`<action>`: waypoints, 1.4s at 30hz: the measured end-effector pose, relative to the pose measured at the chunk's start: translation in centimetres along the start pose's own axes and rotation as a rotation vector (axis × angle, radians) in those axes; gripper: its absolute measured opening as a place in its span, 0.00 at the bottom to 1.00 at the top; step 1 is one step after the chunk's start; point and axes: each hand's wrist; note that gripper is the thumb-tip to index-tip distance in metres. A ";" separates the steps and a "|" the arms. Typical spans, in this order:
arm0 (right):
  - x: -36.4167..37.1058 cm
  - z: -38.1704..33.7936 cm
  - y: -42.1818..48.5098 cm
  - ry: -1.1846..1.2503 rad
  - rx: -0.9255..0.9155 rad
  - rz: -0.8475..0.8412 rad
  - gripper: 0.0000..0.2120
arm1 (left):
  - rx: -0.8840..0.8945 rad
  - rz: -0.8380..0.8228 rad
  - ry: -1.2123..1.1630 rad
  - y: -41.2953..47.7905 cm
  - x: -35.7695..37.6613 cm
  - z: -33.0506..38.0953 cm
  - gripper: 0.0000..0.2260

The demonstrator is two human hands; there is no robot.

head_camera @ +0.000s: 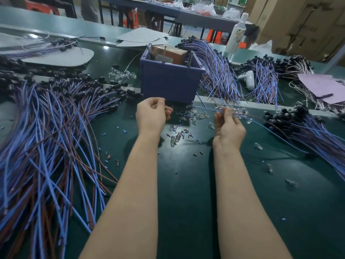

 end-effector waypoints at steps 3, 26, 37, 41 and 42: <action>0.4 0.3 -0.3 -0.008 0.031 -0.030 0.11 | 0.137 -0.016 0.324 -0.6 0.7 -0.5 0.16; 2.2 1.5 -3.8 -1.171 -0.813 -0.183 0.09 | -0.072 0.090 -0.403 -0.9 2.1 -0.7 0.09; 0.4 3.0 -1.4 -1.684 -0.472 0.042 0.12 | -0.104 0.027 -0.229 -1.1 2.4 -1.5 0.07; 0.5 2.8 -1.5 -1.693 -0.512 0.027 0.10 | -0.027 0.003 -0.080 -1.2 2.3 -1.4 0.06; 0.5 2.8 -1.6 -1.720 -0.515 0.013 0.10 | -0.002 0.007 -0.053 -1.2 2.2 -1.4 0.06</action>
Point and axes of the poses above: each hand's wrist, its own y-axis towards the middle knuckle, its own x-axis out of the palm, z = x × y, and after that the axes turned 11 degrees about x, right-handed
